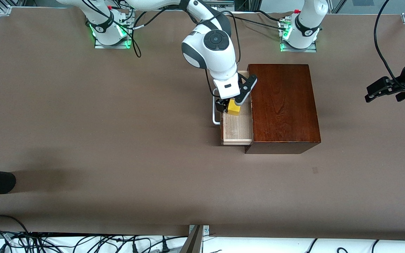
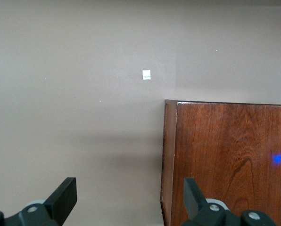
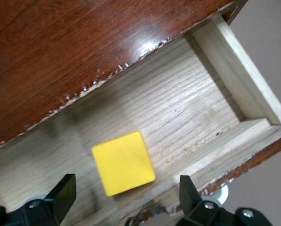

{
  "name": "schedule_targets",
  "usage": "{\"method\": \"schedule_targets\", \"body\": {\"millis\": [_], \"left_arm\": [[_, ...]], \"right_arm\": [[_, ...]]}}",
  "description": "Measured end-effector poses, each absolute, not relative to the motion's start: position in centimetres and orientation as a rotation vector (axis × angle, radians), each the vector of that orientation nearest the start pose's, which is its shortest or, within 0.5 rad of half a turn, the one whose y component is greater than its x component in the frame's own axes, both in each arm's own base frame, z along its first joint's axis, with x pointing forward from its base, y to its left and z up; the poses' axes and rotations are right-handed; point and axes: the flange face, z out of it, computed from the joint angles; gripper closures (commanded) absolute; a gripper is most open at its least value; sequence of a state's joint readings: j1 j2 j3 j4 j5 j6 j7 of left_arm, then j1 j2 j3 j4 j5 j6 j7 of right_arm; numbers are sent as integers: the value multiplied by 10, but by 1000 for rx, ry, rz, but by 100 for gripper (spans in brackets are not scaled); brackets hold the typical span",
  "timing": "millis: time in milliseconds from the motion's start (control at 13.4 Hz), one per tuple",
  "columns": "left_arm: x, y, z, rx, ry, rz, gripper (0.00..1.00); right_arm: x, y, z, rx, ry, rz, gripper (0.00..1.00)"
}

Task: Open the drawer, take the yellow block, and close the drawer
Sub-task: 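Close the right gripper on the yellow cube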

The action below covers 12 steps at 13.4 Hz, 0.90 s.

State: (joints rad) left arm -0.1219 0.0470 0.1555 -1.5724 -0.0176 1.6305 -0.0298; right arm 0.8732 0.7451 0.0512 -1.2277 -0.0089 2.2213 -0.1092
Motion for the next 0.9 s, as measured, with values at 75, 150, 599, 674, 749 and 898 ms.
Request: {"method": "schedule_targets", "body": {"millis": [75,150,599,674,749,898], "left_arm": [[574,15,603,-3150,-101,-19,0],[574,15,603,-3150,-101,-19,0],[574,15,603,-3150,-101,-20,0],[574,15,603,-3150,-101,-20,0],[574,15,603,-3150,-101,-20,0],[574,16,603,-3150,-102,-20,0]], "right_arm": [[474,612,353,-2611,-1493,-344,3],[474,614,353,-2600,-1508,-357,3],[467,632,334,-2558,-1538,-408,4],[464,634,331,-2557,-1549,-407,4],[463,635,328,-2556,-1557,-407,4],[462,636,325,-2557,-1561,-403,4]]}}
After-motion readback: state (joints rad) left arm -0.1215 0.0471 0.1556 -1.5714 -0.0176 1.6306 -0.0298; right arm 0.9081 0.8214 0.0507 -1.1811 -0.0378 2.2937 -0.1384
